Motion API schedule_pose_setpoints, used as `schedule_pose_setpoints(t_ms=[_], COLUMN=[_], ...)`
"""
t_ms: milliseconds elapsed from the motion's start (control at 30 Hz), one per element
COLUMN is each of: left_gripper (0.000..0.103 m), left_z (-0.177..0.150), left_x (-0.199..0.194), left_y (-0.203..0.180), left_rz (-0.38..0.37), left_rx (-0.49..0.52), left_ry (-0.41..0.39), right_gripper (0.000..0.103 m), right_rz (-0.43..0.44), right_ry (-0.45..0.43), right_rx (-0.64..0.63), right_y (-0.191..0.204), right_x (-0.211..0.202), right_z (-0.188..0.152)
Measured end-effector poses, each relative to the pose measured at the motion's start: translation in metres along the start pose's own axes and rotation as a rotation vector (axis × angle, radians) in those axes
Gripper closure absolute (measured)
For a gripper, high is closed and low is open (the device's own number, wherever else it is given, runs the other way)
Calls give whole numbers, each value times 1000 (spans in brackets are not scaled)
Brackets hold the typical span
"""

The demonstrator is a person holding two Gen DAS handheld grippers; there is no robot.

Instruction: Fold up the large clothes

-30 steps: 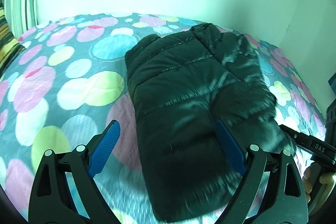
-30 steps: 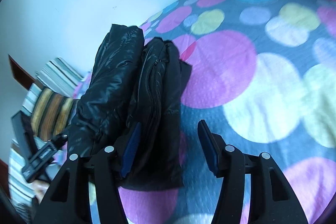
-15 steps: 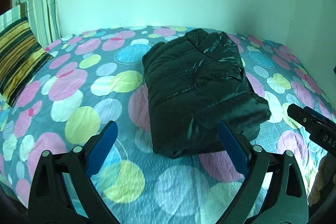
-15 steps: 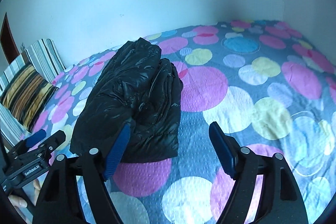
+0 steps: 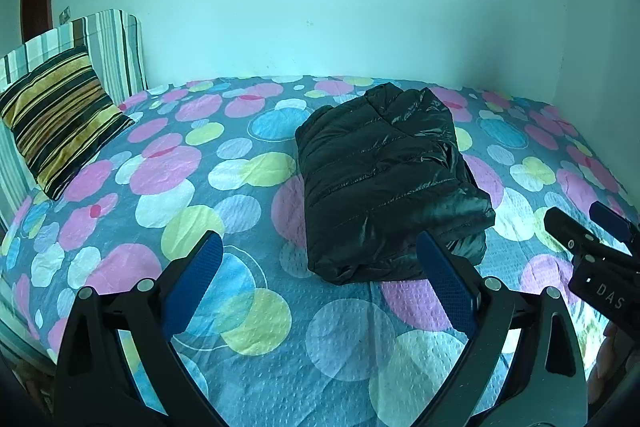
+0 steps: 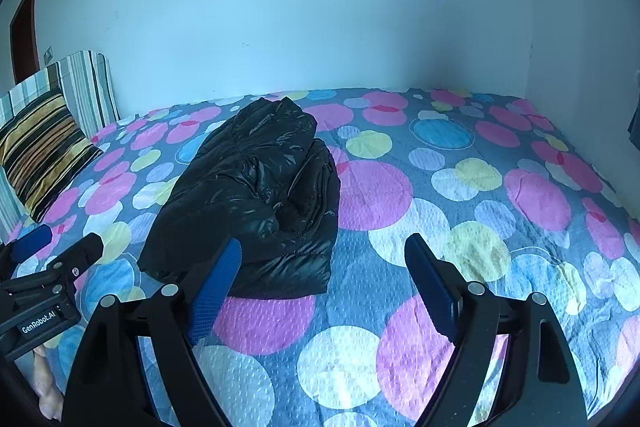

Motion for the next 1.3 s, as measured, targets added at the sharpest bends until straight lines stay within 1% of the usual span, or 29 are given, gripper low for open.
schedule_pose_setpoints(t_ms=[267,333,967,1033,1300], left_gripper=[4,2,2,2,2], left_z=[-6,-6,-10,-9,-10], left_x=[-8,-8,-21,-23,-27], left_y=[-1,-2,-6,-6,-6], left_rz=[2,-1,2,2,17], left_rx=[-17,-18,-23,-28,-22], left_ry=[-3,-5,-27,-33,-51], right_gripper=[20,20,20,17,17], right_rz=[5,5,0,-4,-14], right_ry=[-12,-15,-38,-44,-47], right_rx=[-5,-6,-10,-13,-19], right_y=[3,3,5,6,8], right_x=[-9,-10,-21,-23,-22], right_z=[-7,-7,-6,-6,-7])
Point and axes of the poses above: each gripper's, at about its wrist camera, not at the fingertips, and x roughly the way its jaws point, y to its left, z to its top, the point moved 6 cm from there along x, roughly the way its jaws point, and after that the axes turned 9 degrees about y, right-handed, at the moved point
